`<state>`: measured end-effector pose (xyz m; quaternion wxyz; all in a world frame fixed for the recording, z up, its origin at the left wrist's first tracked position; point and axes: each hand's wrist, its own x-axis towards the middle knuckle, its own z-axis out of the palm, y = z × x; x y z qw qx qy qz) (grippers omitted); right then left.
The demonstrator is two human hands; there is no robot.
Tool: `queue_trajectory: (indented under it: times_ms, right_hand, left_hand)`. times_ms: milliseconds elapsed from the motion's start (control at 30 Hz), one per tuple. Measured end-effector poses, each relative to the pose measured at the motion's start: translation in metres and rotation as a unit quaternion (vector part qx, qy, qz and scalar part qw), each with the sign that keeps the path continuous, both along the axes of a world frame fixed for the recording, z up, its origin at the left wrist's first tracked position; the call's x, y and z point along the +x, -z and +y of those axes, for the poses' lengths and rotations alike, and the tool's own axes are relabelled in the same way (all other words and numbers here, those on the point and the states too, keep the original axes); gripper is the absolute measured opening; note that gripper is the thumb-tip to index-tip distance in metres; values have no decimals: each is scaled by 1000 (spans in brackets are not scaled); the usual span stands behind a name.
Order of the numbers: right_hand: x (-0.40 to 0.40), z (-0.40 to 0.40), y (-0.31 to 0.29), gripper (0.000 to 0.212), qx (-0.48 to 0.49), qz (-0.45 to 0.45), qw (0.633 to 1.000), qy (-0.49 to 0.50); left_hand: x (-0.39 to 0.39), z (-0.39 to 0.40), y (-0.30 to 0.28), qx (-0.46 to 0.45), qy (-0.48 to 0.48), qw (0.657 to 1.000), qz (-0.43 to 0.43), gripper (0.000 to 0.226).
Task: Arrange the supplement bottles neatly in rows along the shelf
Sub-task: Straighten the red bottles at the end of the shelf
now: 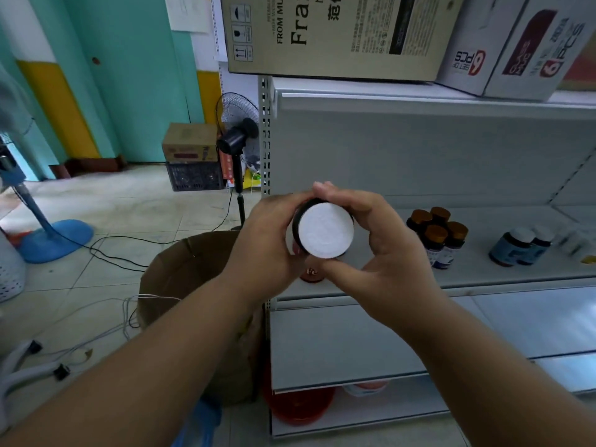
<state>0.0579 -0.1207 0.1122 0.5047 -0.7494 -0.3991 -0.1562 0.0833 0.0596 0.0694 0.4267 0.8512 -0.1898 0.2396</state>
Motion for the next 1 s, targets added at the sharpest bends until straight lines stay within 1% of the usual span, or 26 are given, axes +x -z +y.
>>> queue_trajectory:
  times_ms: [67, 133, 200, 233, 267, 300, 367, 400, 433, 533, 600, 633, 700, 733, 767, 800, 833, 867, 900, 967, 1000]
  right_hand:
    - [0, -4, -7, 58, 33, 84, 996, 14]
    - [6, -8, -15, 49, 94, 221, 970, 24]
    - [25, -15, -16, 51, 103, 376, 919, 46]
    - [34, -18, -15, 54, 89, 442, 890, 58]
    - [41, -20, -13, 56, 75, 491, 865, 70]
    - [47, -21, -9, 55, 63, 526, 845, 81]
    - [56, -21, 0, 54, 46, 561, 822, 89]
    - [61, -21, 5, 56, 44, 569, 816, 88]
    - [65, -22, 10, 59, 40, 576, 812, 87]
    - [74, -28, 16, 62, 17, 579, 811, 84]
    - [77, -32, 16, 56, 16, 562, 823, 75]
    - [80, -35, 17, 50, 19, 538, 839, 78]
    - [84, -39, 16, 39, -7, 449, 887, 111]
    - [86, -41, 15, 36, -35, 399, 906, 136]
    - [89, -43, 15, 36, -67, 350, 920, 161]
    - [91, -44, 15, 36, -102, 303, 929, 186]
    - [93, -44, 16, 37, -138, 258, 933, 208]
    - [96, -44, 19, 38, -174, 221, 934, 222]
    - [100, -43, 24, 41, -202, 195, 932, 228]
    - [110, -40, 34, 46, -240, 168, 931, 219]
    - [116, -37, 39, 48, -255, 158, 930, 210]
  left_hand:
    - [-18, -6, -1, -36, 19, 995, 89, 57]
    - [-40, -17, -3, -70, 24, 973, 219, 66]
    - [-53, -31, -7, -133, 60, 929, 341, 78]
    - [-55, -39, -9, -175, 75, 903, 385, 81]
    - [-55, -45, -13, -218, 81, 873, 429, 78]
    - [-54, -51, -18, -257, 82, 841, 470, 74]
    - [-50, -58, -28, -318, 82, 782, 529, 71]
    - [-48, -60, -31, -334, 80, 767, 541, 71]
    - [-46, -61, -32, -341, 73, 762, 546, 72]
    - [-38, -65, -26, -334, 48, 769, 543, 66]
    - [-34, -67, -18, -294, 42, 793, 532, 58]
    - [-33, -67, -10, -259, 34, 814, 519, 55]
    - [-30, -66, 8, -178, -4, 867, 466, 52]
    - [-28, -62, 21, -133, -33, 894, 426, 51]
    - [-27, -57, 34, -71, -73, 922, 373, 50]
    - [-25, -50, 47, 8, -115, 943, 312, 47]
    - [-23, -43, 60, 91, -151, 950, 257, 52]
    - [-21, -36, 72, 161, -176, 945, 224, 62]
    - [-19, -32, 82, 210, -191, 935, 214, 73]
    - [-12, -24, 99, 266, -190, 916, 233, 93]
    - [-8, -22, 103, 294, -181, 904, 252, 97]
